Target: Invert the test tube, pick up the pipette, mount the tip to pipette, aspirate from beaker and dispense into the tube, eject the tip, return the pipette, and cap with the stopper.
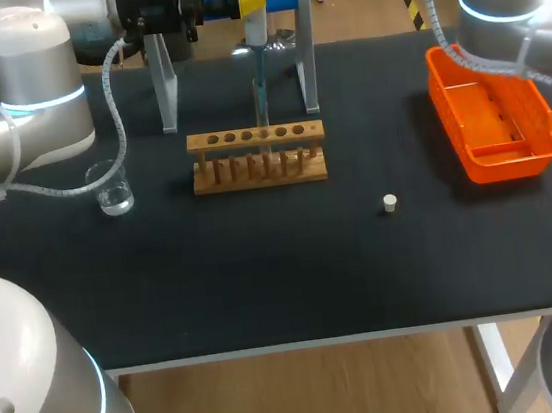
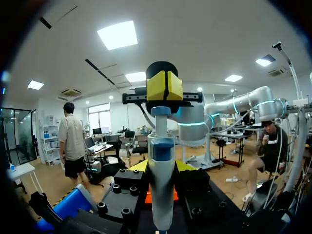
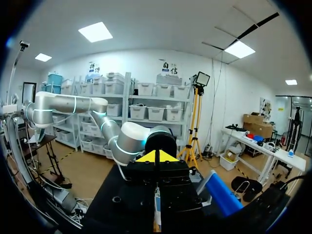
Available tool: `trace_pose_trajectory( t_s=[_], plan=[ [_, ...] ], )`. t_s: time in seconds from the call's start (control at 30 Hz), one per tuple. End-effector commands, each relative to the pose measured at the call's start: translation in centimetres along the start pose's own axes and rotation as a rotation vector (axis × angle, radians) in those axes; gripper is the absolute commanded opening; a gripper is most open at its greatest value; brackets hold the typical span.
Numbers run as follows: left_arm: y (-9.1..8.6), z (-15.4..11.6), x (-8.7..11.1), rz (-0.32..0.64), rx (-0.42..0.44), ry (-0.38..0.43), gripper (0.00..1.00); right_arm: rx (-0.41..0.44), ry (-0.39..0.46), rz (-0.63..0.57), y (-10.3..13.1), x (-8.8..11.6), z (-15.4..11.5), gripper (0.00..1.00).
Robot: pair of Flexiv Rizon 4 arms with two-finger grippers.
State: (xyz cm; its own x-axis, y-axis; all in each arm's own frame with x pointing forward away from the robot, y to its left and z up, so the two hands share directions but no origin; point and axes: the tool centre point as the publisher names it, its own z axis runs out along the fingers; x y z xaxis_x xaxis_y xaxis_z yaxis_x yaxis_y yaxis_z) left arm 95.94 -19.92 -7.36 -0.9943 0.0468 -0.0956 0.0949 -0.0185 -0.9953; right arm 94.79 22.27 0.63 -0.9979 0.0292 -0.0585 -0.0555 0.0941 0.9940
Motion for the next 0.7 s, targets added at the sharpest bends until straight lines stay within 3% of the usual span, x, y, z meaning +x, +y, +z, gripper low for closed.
trace_pose_trajectory(
  t_s=[0.03, 0.7],
  plan=[
    [-0.02, -0.03, -0.19, -0.001, -0.001, 0.005, 0.0, -0.005, 0.005, 0.013, -0.39, -0.25, 0.39, 0.0],
    [-0.02, -0.03, -0.19, -0.001, -0.001, 0.005, 0.0, -0.024, 0.011, 0.042, -0.98, -0.14, 1.26, 0.0]
  ],
)
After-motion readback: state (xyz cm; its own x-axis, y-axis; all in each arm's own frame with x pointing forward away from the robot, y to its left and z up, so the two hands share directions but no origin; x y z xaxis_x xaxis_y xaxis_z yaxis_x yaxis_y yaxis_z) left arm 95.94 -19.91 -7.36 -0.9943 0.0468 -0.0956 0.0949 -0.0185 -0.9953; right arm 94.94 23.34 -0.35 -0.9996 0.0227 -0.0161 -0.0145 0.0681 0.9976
